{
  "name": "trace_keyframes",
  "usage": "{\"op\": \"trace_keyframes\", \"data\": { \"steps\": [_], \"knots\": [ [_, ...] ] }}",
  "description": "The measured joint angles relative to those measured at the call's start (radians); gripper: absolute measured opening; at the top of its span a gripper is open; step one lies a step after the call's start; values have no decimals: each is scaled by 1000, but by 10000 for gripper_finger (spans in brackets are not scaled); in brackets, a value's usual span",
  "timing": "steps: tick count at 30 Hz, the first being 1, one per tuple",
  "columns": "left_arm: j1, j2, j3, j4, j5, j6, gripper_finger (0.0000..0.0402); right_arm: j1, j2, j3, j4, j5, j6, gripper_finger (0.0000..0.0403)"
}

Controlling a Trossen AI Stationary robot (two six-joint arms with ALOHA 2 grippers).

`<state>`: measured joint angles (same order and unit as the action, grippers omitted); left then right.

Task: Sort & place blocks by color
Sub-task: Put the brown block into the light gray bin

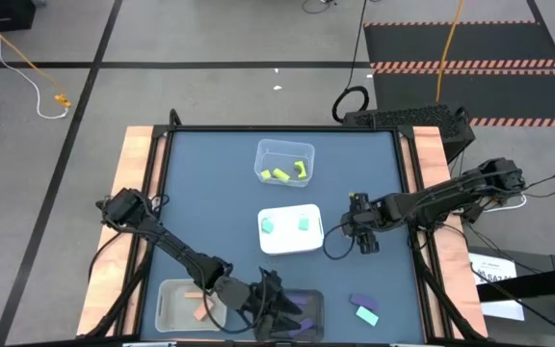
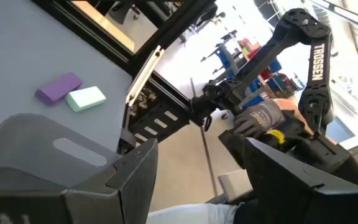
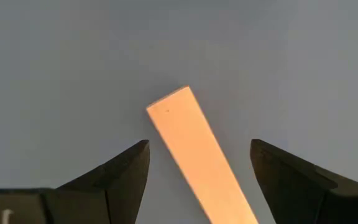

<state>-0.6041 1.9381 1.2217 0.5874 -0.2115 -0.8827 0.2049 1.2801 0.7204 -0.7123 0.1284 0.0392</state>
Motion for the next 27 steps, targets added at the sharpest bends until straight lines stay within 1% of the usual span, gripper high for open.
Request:
{"op": "trace_keyframes", "data": {
  "steps": [6, 9, 11, 13, 15, 20, 24, 27],
  "knots": [
    [2, 0, 0, 9, 0, 15, 236, -69, 100, 0, 2, -6, -84, 267],
    [2, 0, 0, 9, 0, 15, 236, -100, 149, 1, 6, -60, -98, 265],
    [2, 0, 0, 8, 0, 15, 237, -116, 173, 4, 10, -82, -106, 256],
    [2, 0, 0, 8, 0, 17, 237, -126, 193, 6, 7, -96, -108, 240],
    [2, 0, 0, 9, 0, 20, 237, -133, 204, 5, 6, -101, -108, 212],
    [10, 0, 0, 8, 0, 39, 237, -137, 190, 3, 5, -98, -105, 112],
    [31, 0, 0, 8, 0, 59, 237, -138, 146, -2, 1, -85, -81, 109],
    [51, 0, 0, 8, 0, 92, 237, -139, 84, -3, -6, -53, -45, 109]
  ]
}}
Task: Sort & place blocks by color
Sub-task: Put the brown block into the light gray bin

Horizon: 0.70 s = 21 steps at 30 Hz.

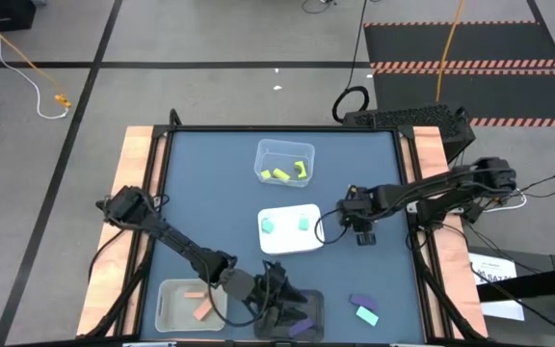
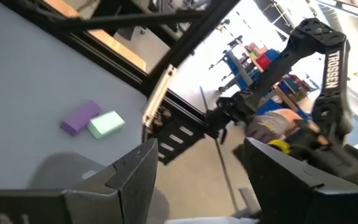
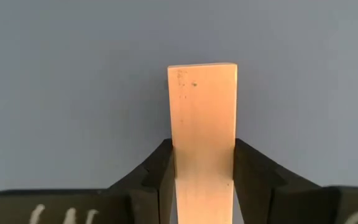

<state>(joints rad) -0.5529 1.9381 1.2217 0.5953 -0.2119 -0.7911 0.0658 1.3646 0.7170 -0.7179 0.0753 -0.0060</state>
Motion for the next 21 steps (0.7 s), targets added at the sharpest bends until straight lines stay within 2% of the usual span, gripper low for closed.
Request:
{"op": "trace_keyframes", "data": {
  "steps": [6, 9, 12, 16, 21],
  "knots": [
    [54, 0, 0, 0, -8, 89, 237, 1, -164, 0, 14, 152, 45, 109],
    [82, 0, 0, 0, -45, 146, 237, 1, -241, 0, 100, 238, 101, 109],
    [111, 0, 0, 0, -92, 197, 237, 17, -307, 1, 250, 292, 109, 109],
    [151, 0, 0, 0, -155, 258, 237, 44, -361, 1, 501, 346, 21, 109],
    [191, 0, 0, 1, -182, 334, 237, 48, -386, 2, 852, 343, -61, 109]
  ]
}}
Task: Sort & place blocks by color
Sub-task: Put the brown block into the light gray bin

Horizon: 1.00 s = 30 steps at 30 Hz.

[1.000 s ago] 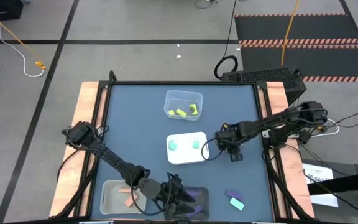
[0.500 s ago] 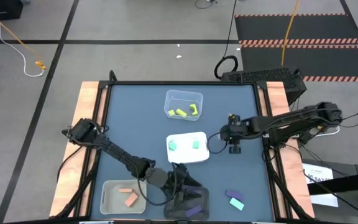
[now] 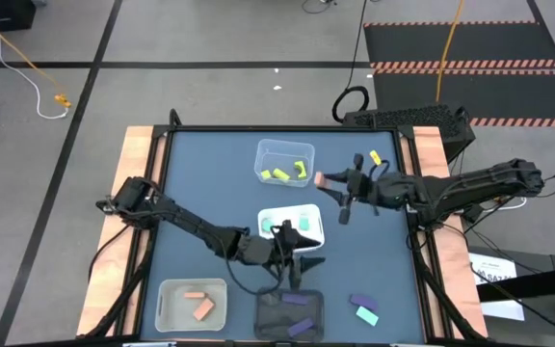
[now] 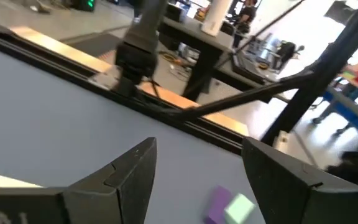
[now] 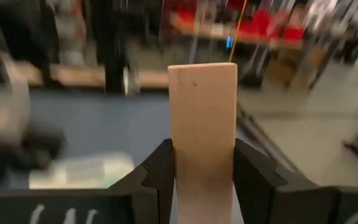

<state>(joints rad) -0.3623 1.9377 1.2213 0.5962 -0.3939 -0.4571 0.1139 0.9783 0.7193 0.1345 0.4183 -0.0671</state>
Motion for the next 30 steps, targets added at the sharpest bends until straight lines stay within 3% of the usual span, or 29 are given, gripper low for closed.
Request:
{"op": "trace_keyframes", "data": {
  "steps": [5, 12, 19, 24, 26, 30],
  "knots": [
    [13, 0, 0, 0, -115, 173, 237, 0, 12, 1, 164, -46, 18, 109],
    [-6, -1, 0, 40, -478, 498, 237, 21, 83, 1, 272, -53, 113, 109],
    [13, -1, 0, 124, -557, 617, 236, 72, 255, 1, 526, -40, 63, 109],
    [-6, -1, 0, 139, -742, 698, 236, 91, 314, 2, 588, 107, -25, 109],
    [-20, -2, 0, 147, -764, 719, 236, 91, 313, 1, 580, 186, -63, 109],
    [-39, -2, 0, 145, -869, 763, 236, 95, 302, 2, 586, 205, -64, 109]
  ]
}}
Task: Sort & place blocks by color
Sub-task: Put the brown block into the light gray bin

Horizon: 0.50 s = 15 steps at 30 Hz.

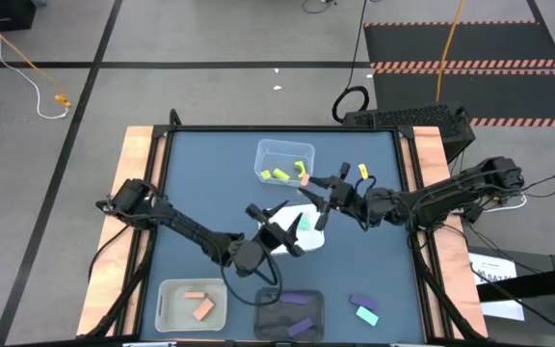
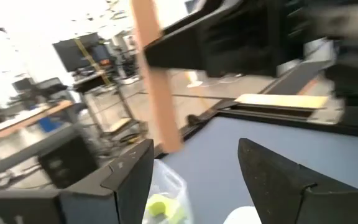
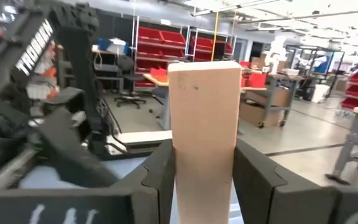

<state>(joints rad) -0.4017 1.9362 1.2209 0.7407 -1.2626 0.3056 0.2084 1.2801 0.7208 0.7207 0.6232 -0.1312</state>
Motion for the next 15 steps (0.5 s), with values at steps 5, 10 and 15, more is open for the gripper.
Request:
{"op": "trace_keyframes", "data": {
  "steps": [5, 10, 15],
  "knots": [
    [27, 0, 0, 20, 16, 23, 236, 10, 3, 0, 14, -45, 54, 109],
    [59, 0, 0, 23, 74, -37, 235, 10, 23, 0, 18, -77, 93, 109],
    [72, 0, 0, 24, 74, -76, 175, 20, 27, 0, 16, -78, 103, 109]
  ]
}}
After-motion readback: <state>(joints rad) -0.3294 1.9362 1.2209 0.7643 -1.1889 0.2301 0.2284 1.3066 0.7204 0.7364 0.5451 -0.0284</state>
